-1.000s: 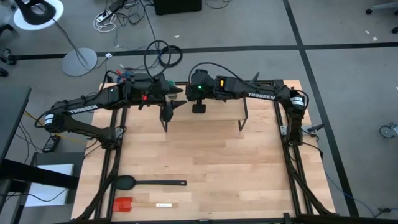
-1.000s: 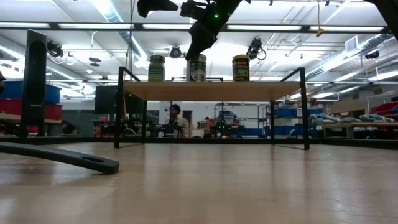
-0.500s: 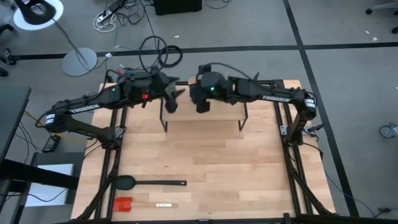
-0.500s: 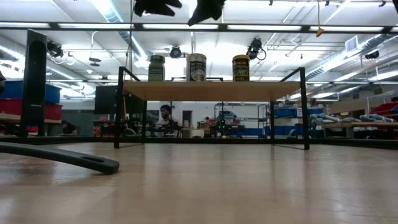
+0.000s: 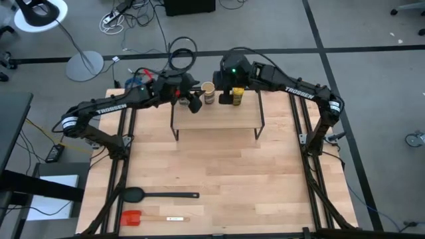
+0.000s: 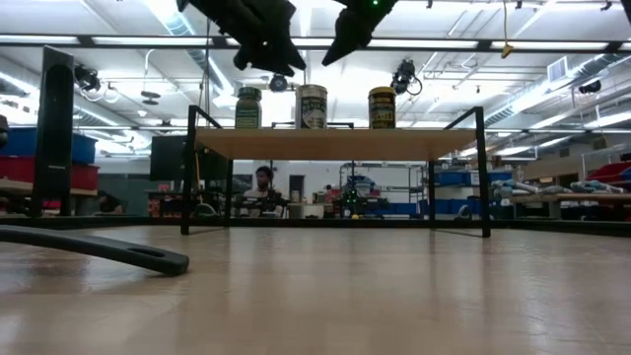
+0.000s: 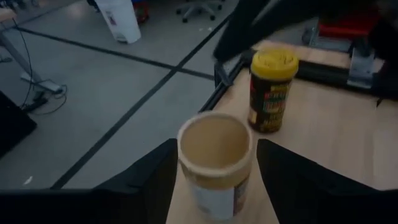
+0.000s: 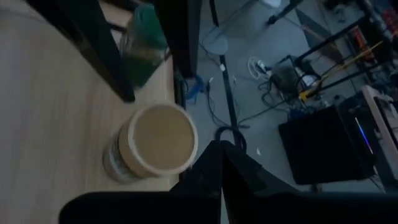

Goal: Shelf spices
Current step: Put the brown seasoning bottle on the shelf

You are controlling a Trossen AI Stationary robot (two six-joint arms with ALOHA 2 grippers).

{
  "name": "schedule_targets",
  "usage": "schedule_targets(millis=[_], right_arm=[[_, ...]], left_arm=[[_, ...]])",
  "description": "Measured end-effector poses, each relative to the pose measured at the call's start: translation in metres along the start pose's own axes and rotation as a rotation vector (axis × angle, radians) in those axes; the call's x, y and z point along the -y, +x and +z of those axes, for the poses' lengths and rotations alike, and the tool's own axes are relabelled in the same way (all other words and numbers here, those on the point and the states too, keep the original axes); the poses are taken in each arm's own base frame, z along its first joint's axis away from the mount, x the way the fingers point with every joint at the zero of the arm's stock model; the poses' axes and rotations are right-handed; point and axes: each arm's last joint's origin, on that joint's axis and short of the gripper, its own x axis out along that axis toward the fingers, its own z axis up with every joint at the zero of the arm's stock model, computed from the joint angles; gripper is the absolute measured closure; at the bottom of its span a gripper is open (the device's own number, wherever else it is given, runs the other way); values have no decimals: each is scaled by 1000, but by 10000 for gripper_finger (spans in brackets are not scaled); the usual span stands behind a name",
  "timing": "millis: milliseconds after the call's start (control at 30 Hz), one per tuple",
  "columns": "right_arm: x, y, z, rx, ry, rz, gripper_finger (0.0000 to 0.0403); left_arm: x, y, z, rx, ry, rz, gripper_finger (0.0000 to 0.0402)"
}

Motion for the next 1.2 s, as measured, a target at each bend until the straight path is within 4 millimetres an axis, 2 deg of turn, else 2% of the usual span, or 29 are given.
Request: schedule_targets(millis=[133,400,833,1200], right_arm=[[4,1,-3,24,-18,31,403],[5,17,-13,-17,-20,96,403],[-7,39,-14,-33,-33,148,403],[-14,40,-13,-70,-12,141,403]], left_arm=[[-1,1,2,25,-6,-2,178],[-5,1,2,16,-10,9,178],[-13,2,-2,-22,-19,38,178],[-13,2,-4,-41,-13,38,178]])
